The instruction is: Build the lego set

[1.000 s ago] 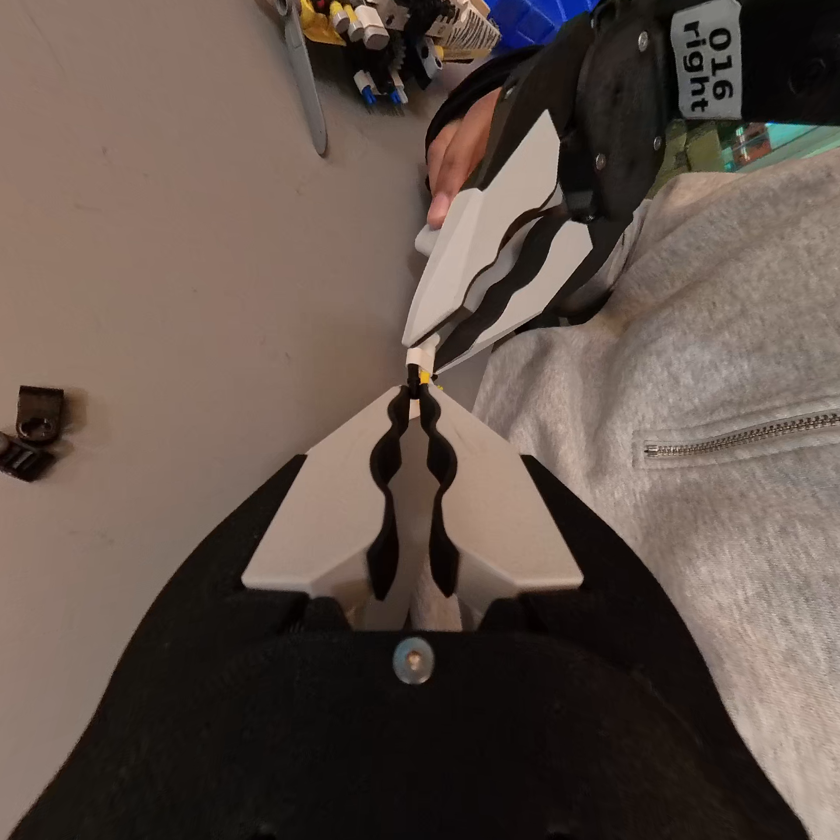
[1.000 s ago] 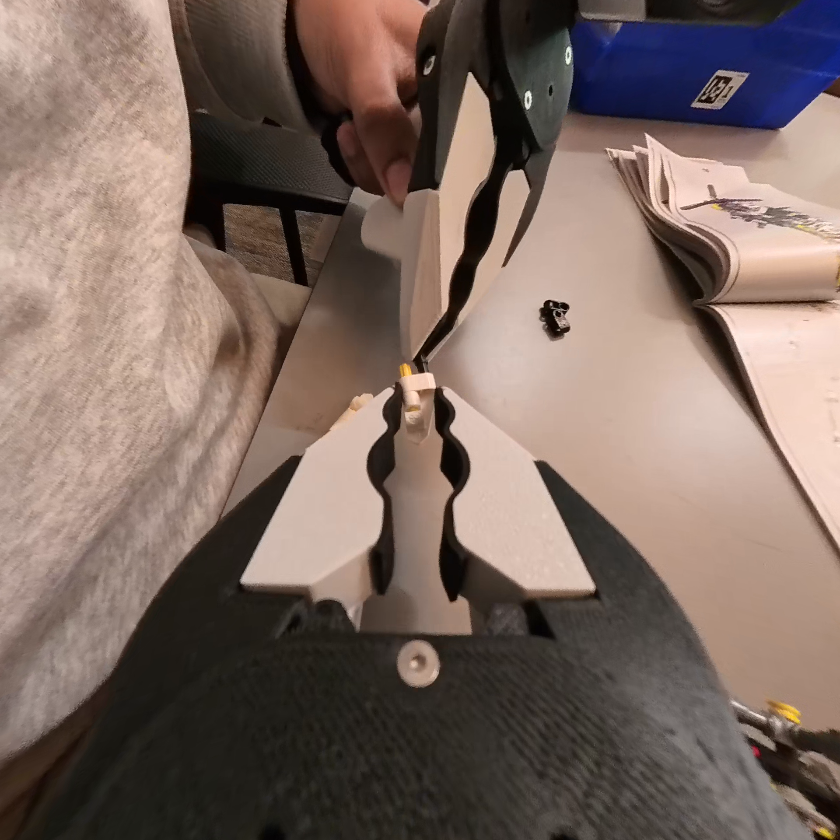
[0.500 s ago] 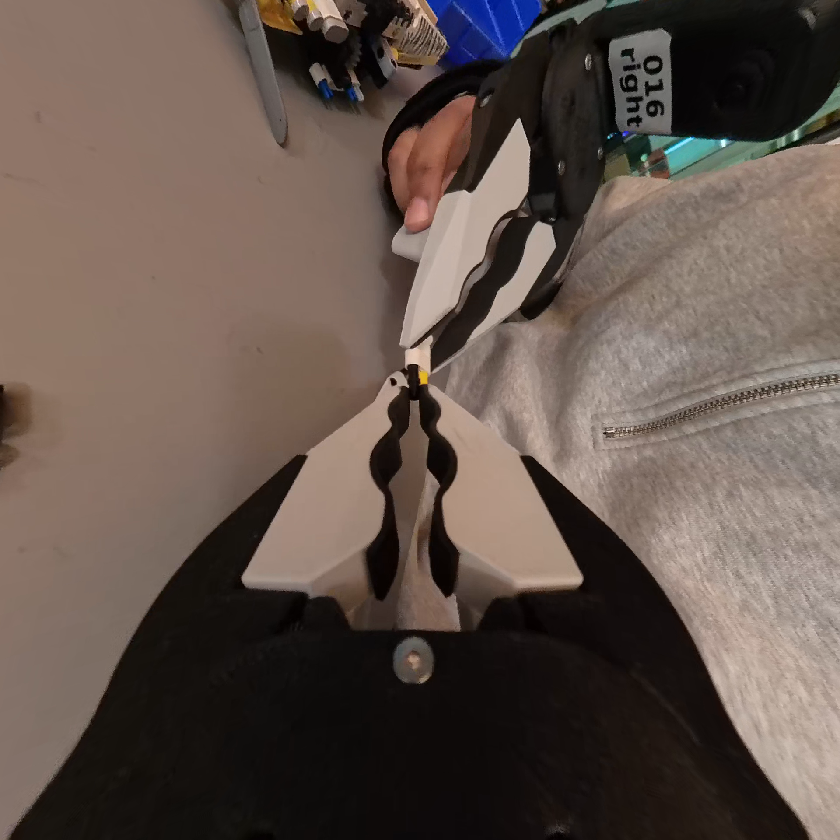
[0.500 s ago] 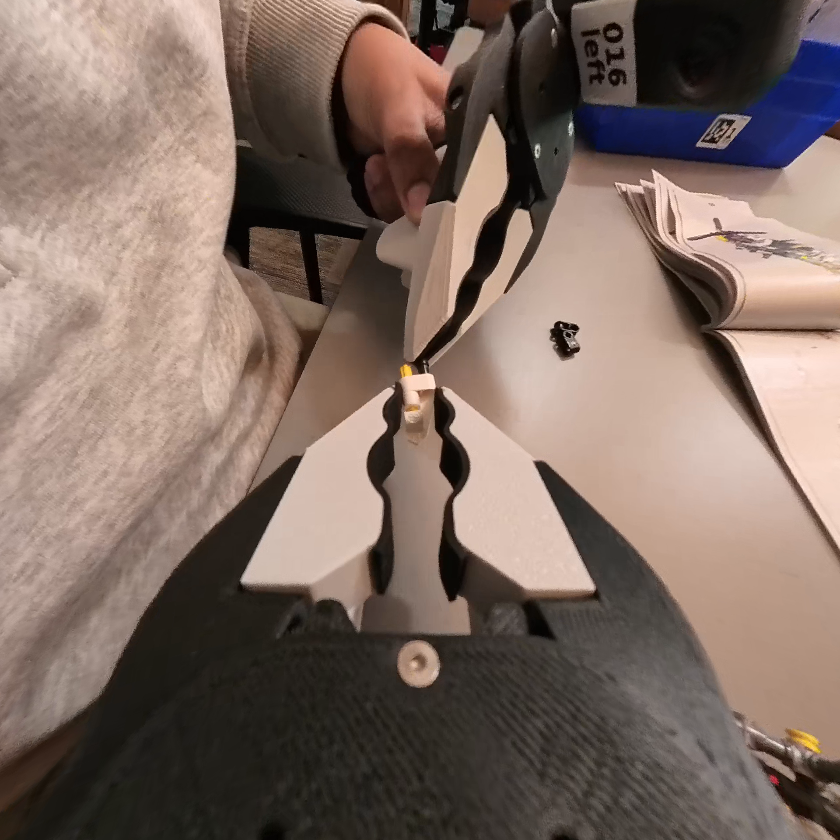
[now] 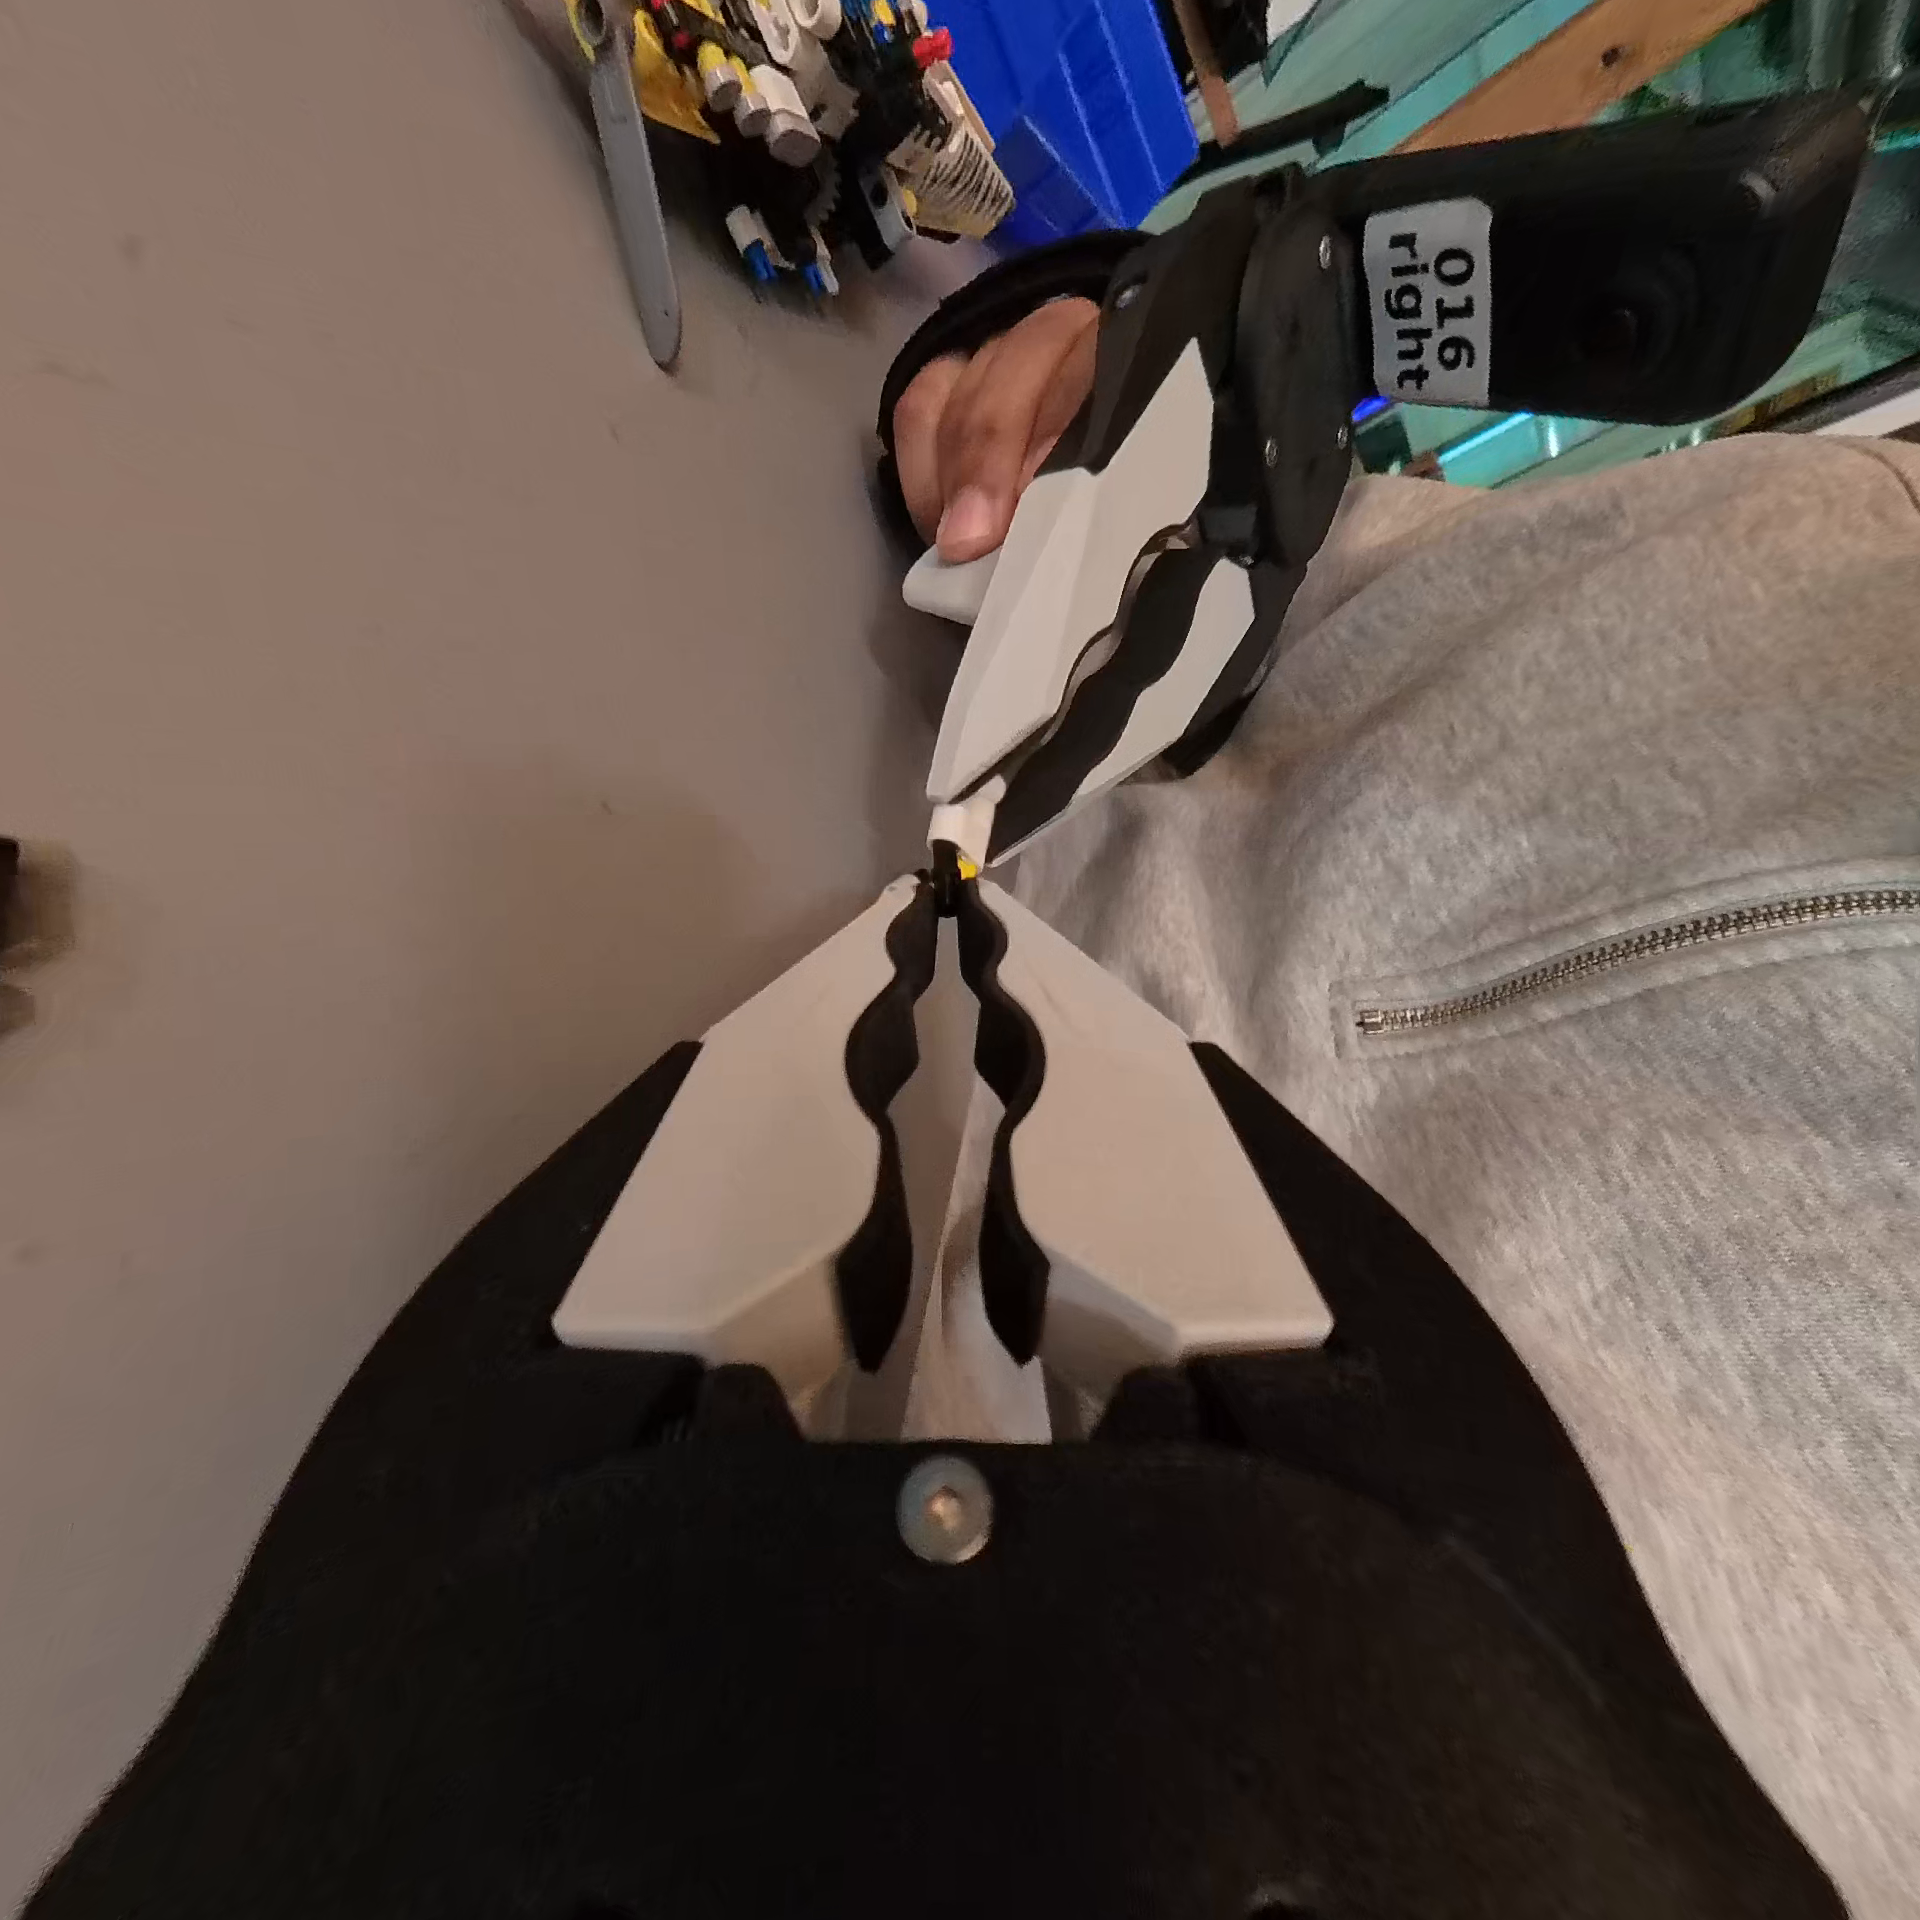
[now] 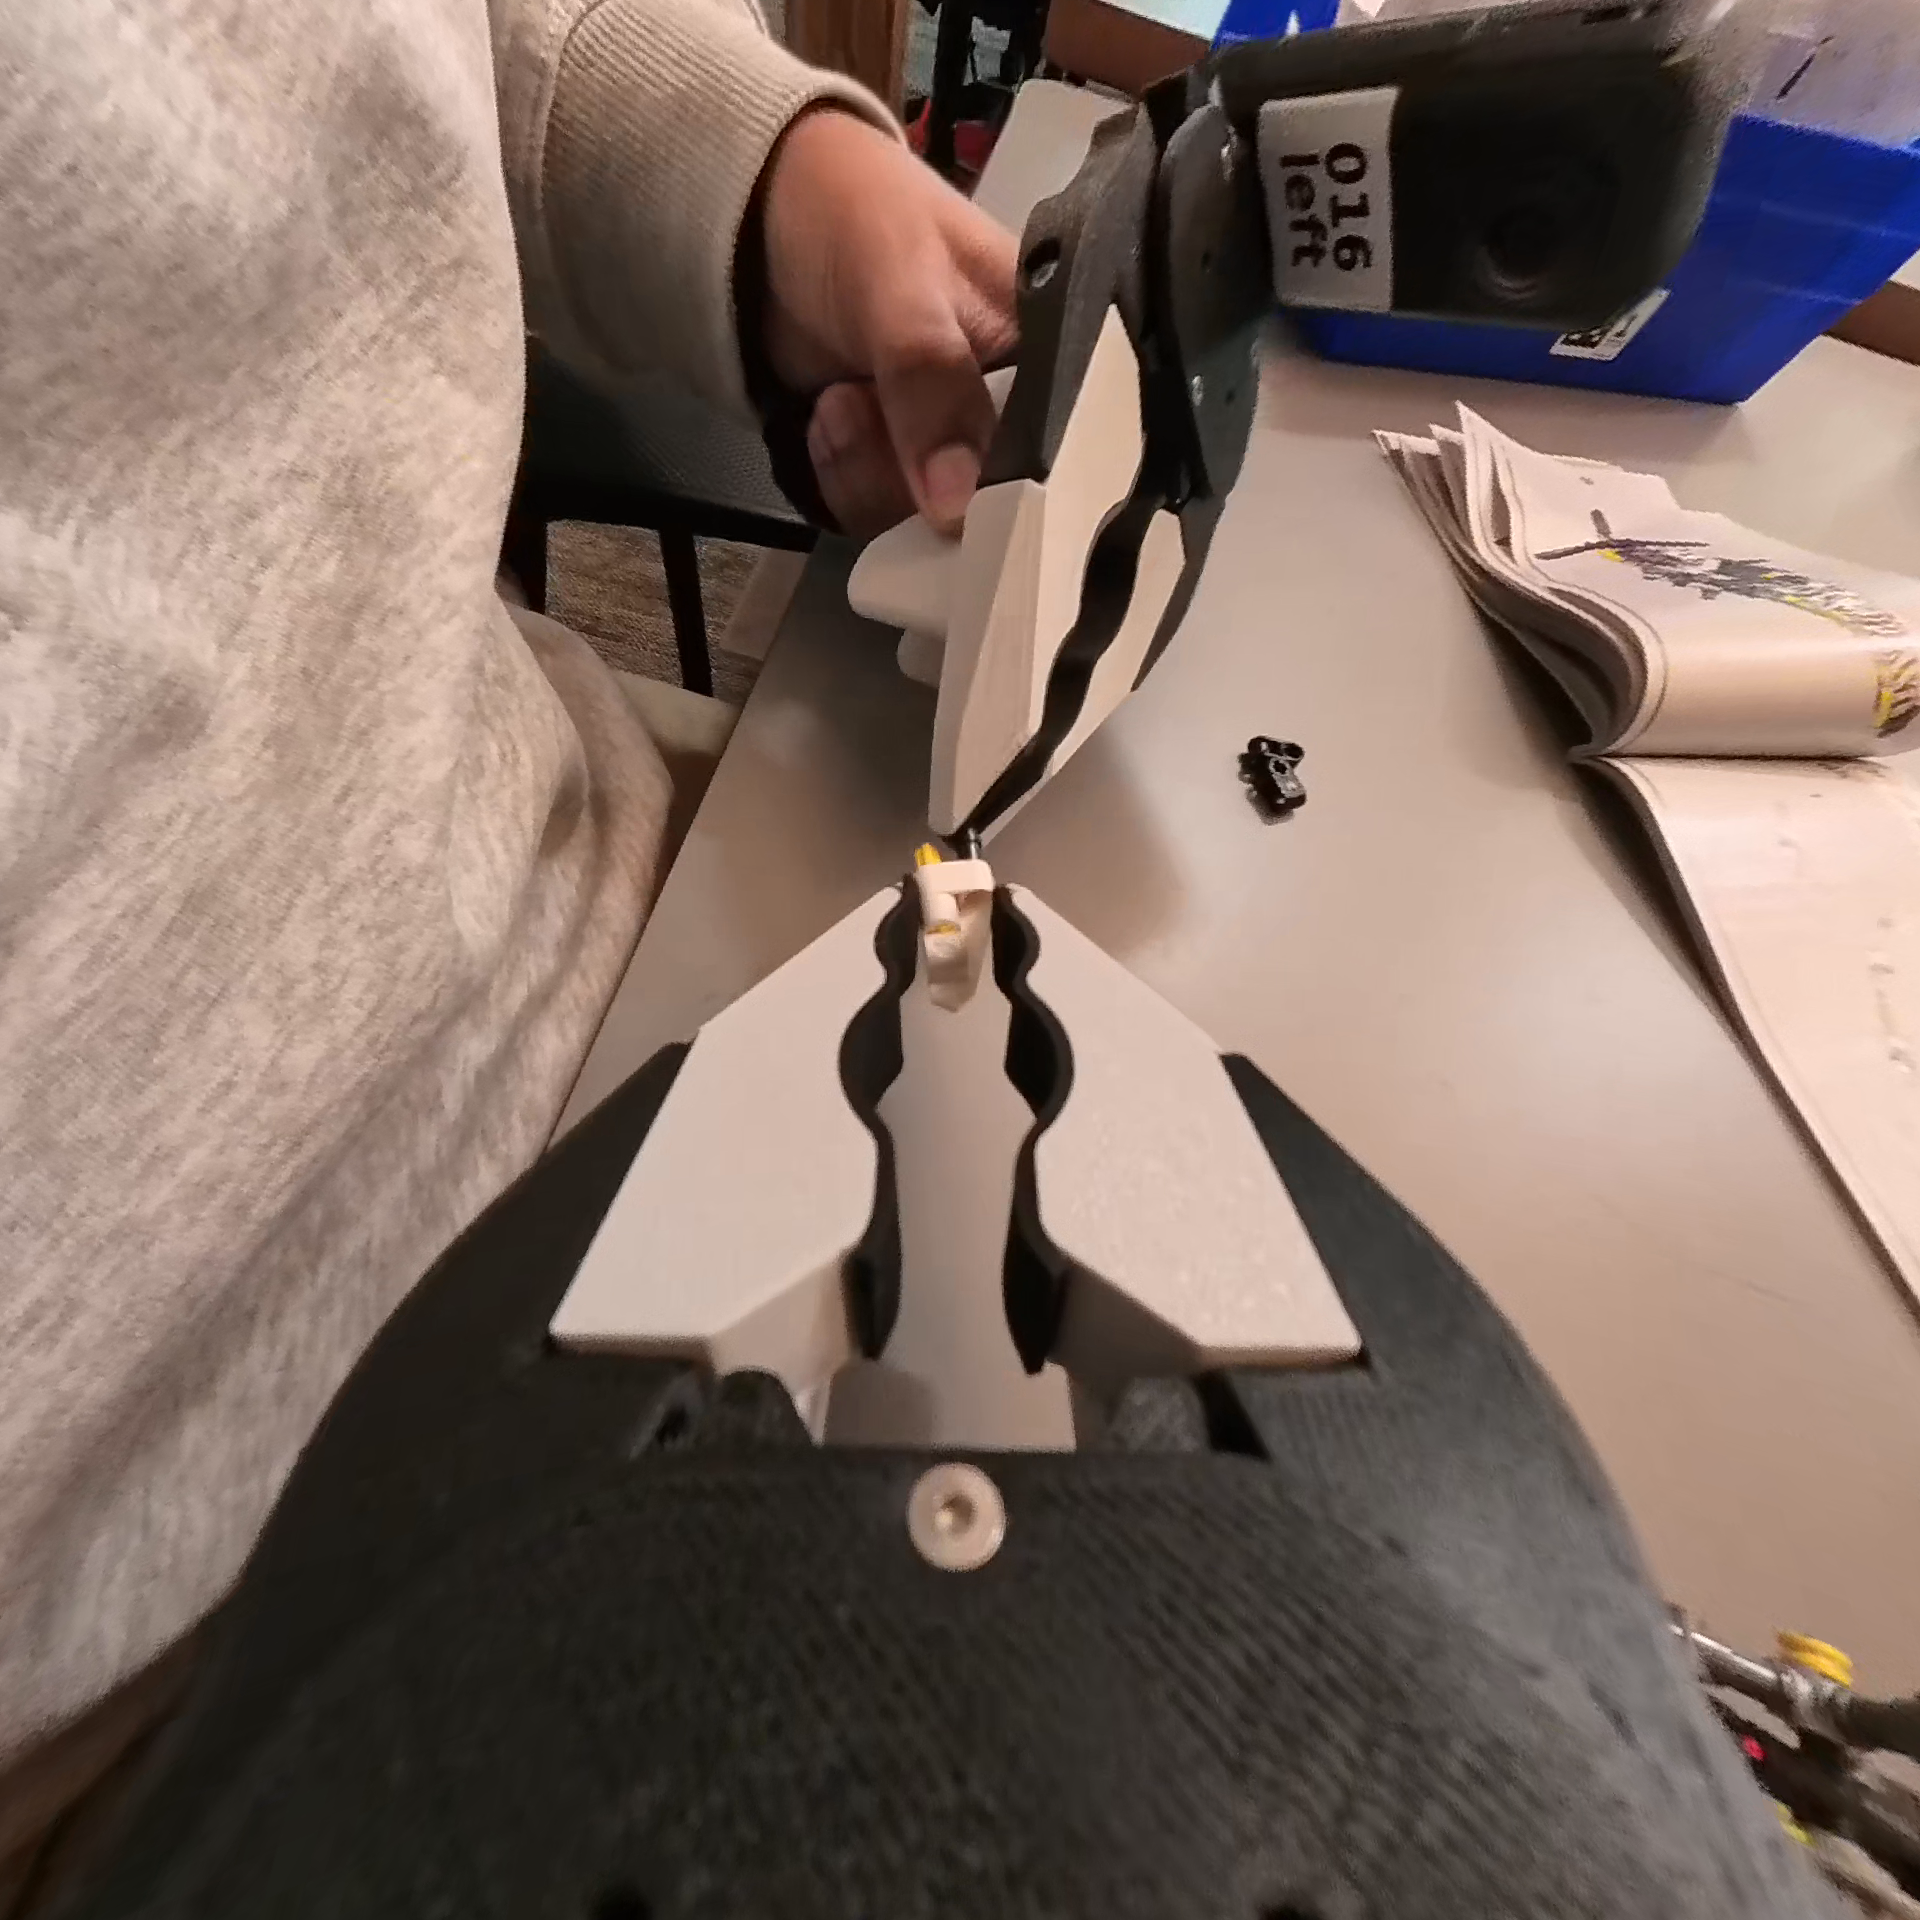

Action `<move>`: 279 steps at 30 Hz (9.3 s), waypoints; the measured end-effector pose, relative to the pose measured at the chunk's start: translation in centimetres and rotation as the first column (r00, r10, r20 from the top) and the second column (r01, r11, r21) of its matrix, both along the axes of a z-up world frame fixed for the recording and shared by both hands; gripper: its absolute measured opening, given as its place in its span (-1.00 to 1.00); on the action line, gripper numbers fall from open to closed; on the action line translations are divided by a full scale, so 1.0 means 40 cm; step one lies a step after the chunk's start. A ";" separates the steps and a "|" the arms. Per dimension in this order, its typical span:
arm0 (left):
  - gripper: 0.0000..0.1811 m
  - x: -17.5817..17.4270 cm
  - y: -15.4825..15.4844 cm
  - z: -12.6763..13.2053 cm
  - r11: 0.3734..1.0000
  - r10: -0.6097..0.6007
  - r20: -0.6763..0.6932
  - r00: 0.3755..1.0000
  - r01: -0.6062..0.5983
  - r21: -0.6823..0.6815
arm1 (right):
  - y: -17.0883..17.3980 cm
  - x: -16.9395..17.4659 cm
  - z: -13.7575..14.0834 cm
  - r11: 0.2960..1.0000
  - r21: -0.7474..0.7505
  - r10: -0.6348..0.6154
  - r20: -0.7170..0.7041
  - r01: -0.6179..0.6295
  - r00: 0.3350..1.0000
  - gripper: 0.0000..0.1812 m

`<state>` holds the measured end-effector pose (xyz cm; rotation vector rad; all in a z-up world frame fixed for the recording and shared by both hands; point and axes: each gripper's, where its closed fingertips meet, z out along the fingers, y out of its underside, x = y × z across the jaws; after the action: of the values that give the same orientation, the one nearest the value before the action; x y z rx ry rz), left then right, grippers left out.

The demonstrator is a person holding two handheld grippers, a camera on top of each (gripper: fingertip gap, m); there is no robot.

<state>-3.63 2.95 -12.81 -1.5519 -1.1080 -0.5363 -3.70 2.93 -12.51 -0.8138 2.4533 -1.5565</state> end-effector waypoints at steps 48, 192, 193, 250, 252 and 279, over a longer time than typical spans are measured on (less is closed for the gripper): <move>-0.99 -0.029 0.026 -0.012 0.999 0.053 -0.026 0.998 -0.053 0.006 | 0.110 -0.143 -0.099 0.897 0.318 -0.296 -0.085 0.308 0.951 -0.84; -0.64 -0.140 0.065 -0.092 0.813 -0.203 -0.375 0.905 -0.057 -0.579 | 0.118 -0.135 -0.096 0.765 0.415 -0.528 -0.034 0.493 0.848 -0.98; -0.68 -0.142 0.067 -0.094 0.802 -0.216 -0.386 0.897 -0.062 -0.594 | 0.120 -0.140 -0.098 0.761 0.415 -0.527 -0.053 0.499 0.848 -0.98; -0.89 -0.128 0.084 -0.098 0.833 -0.284 -0.325 0.902 0.065 -0.549 | 0.115 -0.137 -0.100 0.945 0.308 -0.025 -0.254 0.106 0.967 -0.98; -0.90 -0.128 0.084 -0.097 0.838 -0.281 -0.317 0.906 0.071 -0.541 | 0.116 -0.135 -0.101 0.942 0.325 -0.021 -0.182 0.080 0.983 -0.98; -0.89 -0.130 0.086 -0.098 0.852 -0.259 -0.294 0.920 0.074 -0.518 | 0.114 -0.135 -0.101 0.919 0.381 -0.073 -0.081 0.098 0.994 -0.99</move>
<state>-8.83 6.39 -16.74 -2.1174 -0.8656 -0.0615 -9.09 7.48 -16.57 -0.7032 2.7448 -1.0235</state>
